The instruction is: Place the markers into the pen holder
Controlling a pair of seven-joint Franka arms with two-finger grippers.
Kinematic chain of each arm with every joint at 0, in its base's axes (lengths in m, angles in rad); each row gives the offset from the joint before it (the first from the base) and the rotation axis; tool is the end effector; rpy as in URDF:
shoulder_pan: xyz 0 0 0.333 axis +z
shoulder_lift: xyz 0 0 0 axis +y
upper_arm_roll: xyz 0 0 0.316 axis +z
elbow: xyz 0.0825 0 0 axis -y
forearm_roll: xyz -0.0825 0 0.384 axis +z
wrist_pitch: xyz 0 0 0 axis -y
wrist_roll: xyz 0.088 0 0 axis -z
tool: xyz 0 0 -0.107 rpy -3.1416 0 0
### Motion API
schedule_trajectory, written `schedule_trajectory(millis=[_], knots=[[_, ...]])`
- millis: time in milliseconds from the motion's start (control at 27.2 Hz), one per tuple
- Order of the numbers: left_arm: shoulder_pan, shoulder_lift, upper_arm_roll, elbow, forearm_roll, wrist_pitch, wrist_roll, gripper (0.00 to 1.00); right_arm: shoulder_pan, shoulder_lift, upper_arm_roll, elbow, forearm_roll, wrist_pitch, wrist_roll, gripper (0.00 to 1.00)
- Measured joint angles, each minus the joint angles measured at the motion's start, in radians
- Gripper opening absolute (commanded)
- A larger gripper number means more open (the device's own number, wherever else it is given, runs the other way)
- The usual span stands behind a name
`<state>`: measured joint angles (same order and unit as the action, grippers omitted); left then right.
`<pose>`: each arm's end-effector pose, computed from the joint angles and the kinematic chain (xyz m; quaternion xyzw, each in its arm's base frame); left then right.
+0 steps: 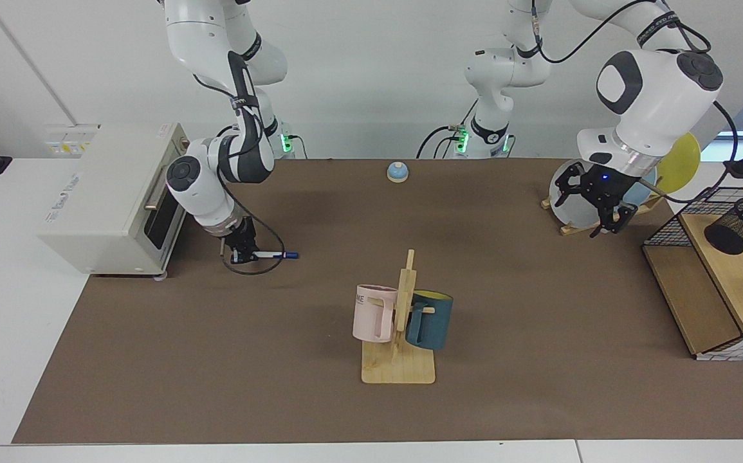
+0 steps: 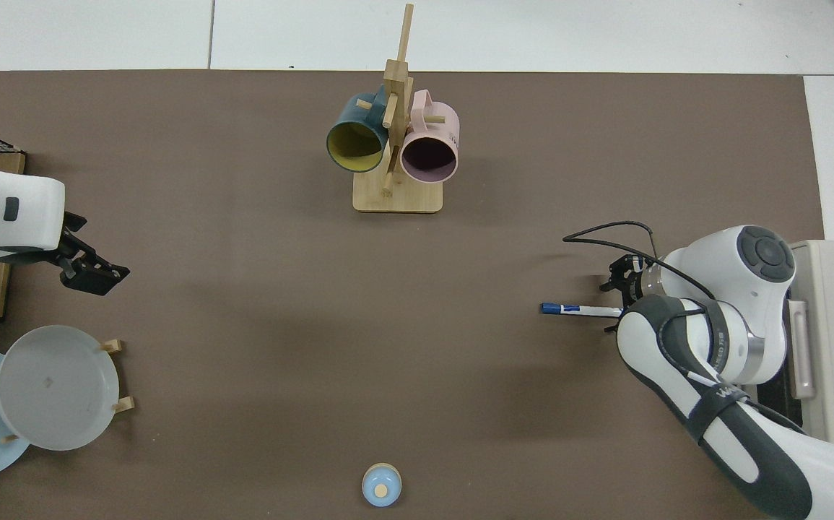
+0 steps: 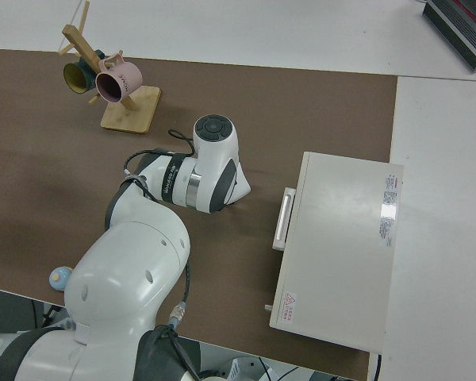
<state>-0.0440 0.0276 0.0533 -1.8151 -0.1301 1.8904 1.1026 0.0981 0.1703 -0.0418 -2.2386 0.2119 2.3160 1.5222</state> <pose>0.5765 -0.0045 0.5209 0.8621 -0.5024 0.0527 0.0396 0.5300 0.0339 0.2858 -0.6882 0.7206 0.0825 0.0173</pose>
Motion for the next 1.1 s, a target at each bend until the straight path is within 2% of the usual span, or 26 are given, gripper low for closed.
schedule_trajectory(millis=[184, 331, 625, 920, 1103], knots=[[0.0, 0.0, -0.001, 0.0, -0.009, 0.008, 0.075, 1.0, 0.0, 0.0, -0.001, 0.0, 0.005, 0.0, -0.029, 0.0], [0.0, 0.0, -0.002, -0.001, -0.012, 0.009, 0.108, 1.0, 0.001, 0.0, 0.0, 0.002, 0.057, 0.001, -0.065, 0.0], [-0.002, -0.004, -0.009, -0.012, -0.092, -0.02, 0.076, 1.0, 0.026, -0.027, 0.005, 0.029, 0.081, 0.001, -0.079, 0.0], [-0.004, -0.008, -0.032, -0.012, -0.103, -0.021, 0.235, 1.0, 0.088, -0.112, 0.007, 0.042, 0.083, -0.009, -0.079, 0.0], [-0.004, -0.008, -0.07, -0.012, -0.108, -0.021, 0.343, 1.0, 0.1, -0.202, 0.008, 0.092, 0.083, -0.118, -0.079, 0.0]])
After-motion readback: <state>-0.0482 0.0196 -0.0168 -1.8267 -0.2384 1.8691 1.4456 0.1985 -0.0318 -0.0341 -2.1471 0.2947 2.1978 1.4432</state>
